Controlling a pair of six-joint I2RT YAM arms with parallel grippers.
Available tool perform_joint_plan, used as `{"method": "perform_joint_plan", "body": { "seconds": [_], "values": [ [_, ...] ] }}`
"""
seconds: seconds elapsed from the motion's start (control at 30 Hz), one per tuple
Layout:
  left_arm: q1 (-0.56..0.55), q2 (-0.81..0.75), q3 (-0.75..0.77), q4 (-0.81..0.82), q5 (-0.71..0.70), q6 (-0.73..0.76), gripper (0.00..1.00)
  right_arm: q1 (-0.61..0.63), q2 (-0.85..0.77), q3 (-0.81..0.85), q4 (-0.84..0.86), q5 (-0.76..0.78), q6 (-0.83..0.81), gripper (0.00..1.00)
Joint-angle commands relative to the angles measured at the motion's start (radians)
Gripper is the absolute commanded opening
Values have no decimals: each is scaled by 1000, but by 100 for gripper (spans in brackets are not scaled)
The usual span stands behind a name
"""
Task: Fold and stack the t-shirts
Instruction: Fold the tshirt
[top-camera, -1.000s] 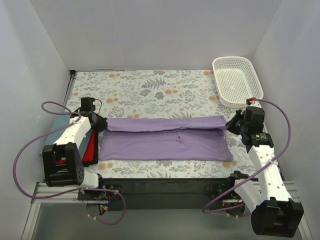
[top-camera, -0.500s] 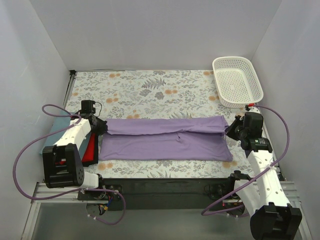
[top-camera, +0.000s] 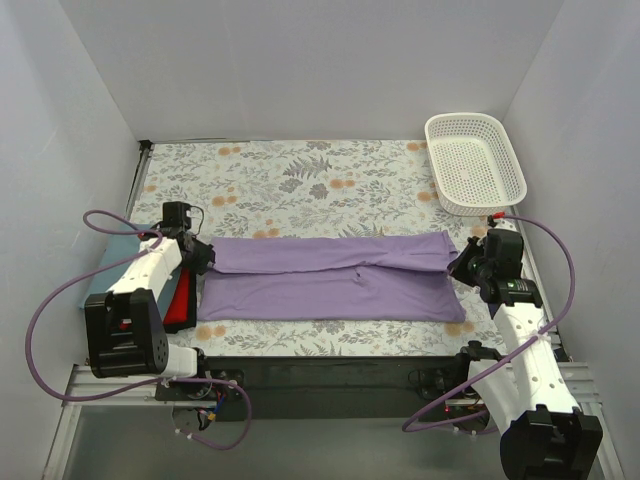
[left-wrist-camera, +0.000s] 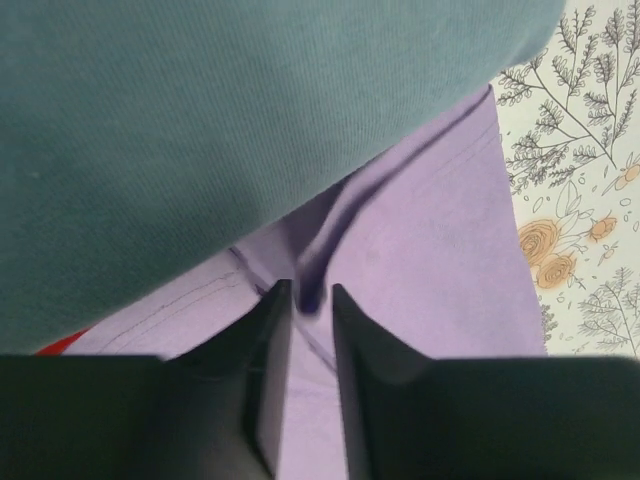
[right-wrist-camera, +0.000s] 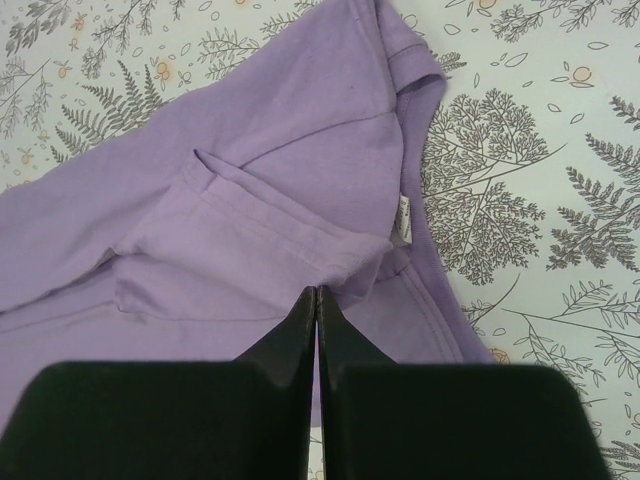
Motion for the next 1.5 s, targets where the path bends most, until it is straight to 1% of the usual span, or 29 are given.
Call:
{"method": "perform_joint_plan", "body": {
  "seconds": [0.0,0.1,0.13,0.23,0.33,0.5,0.6,0.63,0.8,0.87,1.07,1.3,1.33,1.43,1.47],
  "values": [
    [9,-58,-1,-22,-55,-6,26,-4,-11,-9,20,-24,0,1],
    [8,-81,8,-19,-56,0,39,-4,-12,-20,25,-27,-3,1],
    [8,-87,11,-22,-61,0,41,-4,-12,-25,28,-29,-3,1],
    [7,-80,34,-21,-47,17,42,-4,-14,-28,31,-35,-5,1],
    [3,-66,49,-7,-13,39,41,-4,-18,-37,34,-32,-5,1],
    [-45,-32,61,-1,-24,36,41,-4,-35,-63,34,-29,0,1],
    [-58,-12,55,-34,-82,1,41,-4,-41,-63,32,-29,3,1],
    [-61,-6,52,-47,-97,-36,41,-4,-37,-60,34,-30,3,1],
    [-62,40,51,-58,-157,-95,41,-4,-27,-48,32,-29,1,1],
    [-60,70,61,-70,-167,-121,41,-4,-24,-46,34,-29,-2,1],
    [-60,123,64,-53,-154,-127,40,-4,-11,-45,34,-44,-3,1],
    [-62,132,65,-39,-144,-122,35,-4,-3,-46,45,-56,-3,1],
    [-60,132,64,-39,-144,-124,33,-4,-1,-48,46,-56,-3,1],
    [-61,135,64,-33,-138,-119,29,-4,-3,-49,49,-58,-3,1],
    [-60,135,66,-30,-133,-115,26,-4,-1,-51,51,-63,-3,1]
  ]
}}
